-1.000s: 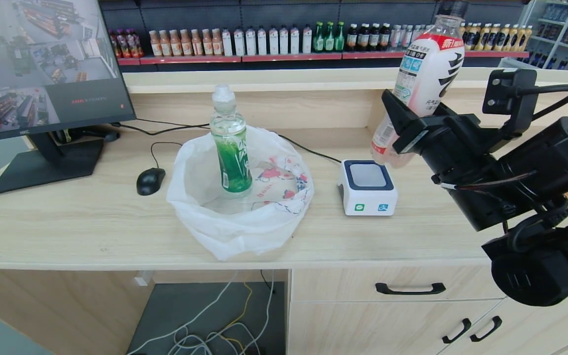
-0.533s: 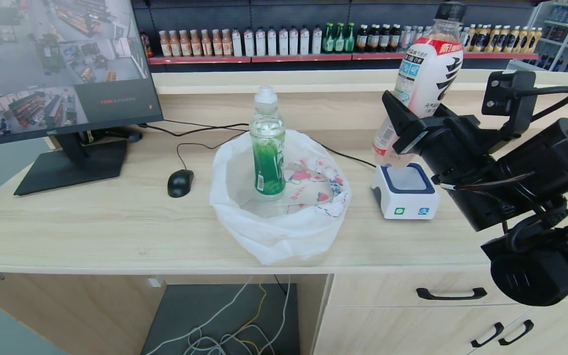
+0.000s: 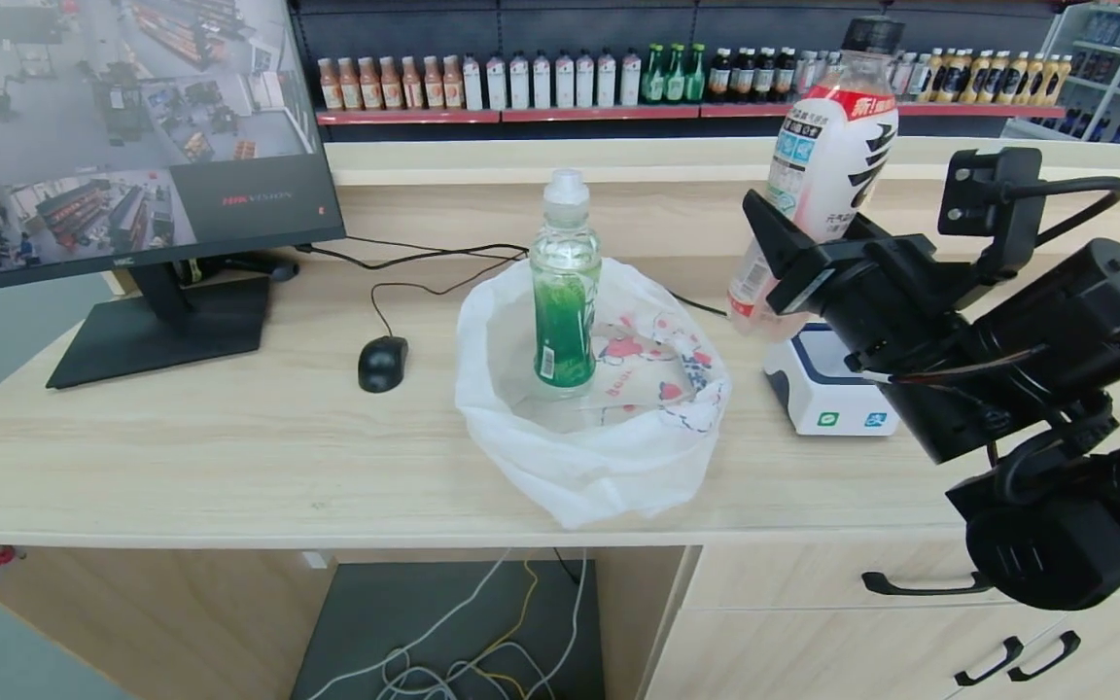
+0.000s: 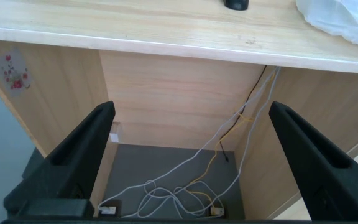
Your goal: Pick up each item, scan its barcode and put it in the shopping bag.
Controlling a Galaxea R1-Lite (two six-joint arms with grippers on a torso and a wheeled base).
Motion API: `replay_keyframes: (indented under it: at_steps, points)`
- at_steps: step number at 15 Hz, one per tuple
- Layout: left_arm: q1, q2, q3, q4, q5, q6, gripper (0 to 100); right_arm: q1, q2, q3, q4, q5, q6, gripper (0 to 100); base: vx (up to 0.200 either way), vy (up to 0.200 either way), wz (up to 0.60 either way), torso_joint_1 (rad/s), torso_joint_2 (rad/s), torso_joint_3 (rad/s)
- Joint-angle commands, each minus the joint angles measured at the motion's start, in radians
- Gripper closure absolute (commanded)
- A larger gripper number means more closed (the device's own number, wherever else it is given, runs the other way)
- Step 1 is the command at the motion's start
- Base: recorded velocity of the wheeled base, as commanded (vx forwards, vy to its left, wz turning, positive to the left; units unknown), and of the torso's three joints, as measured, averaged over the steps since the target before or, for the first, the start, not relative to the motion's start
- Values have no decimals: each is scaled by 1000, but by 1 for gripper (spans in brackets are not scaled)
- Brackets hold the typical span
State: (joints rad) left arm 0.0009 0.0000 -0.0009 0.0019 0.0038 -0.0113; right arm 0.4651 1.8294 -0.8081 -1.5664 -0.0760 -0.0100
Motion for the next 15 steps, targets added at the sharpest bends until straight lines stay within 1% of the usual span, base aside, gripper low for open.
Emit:
replay_keyframes:
  at_steps: [1,3,5,9,11,15]
  points:
    - [1,0,1,0,1,-1,0,0,-1,-10,-4,10,-8,100,0,0,0,0,0,0]
    - [1,0,-1,0,1,-1,0,7,28,-45,-4,42,-33,100,0,0,0,0,0,0]
    - [1,0,1,0,1,-1,0,27,93,-128,3,38,-39,100,0,0,0,0,0,0]
    - [1,0,1,0,1,-1,0,38,174,-240,120,38,-36,100,0,0,0,0,0,0]
    - [1,0,-1,0,1,-1,0,38,226,-290,132,38,-27,100,0,0,0,0,0,0]
    - [1,0,-1,0,1,-1,0,32,280,-307,134,31,-25,100,0,0,0,0,0,0]
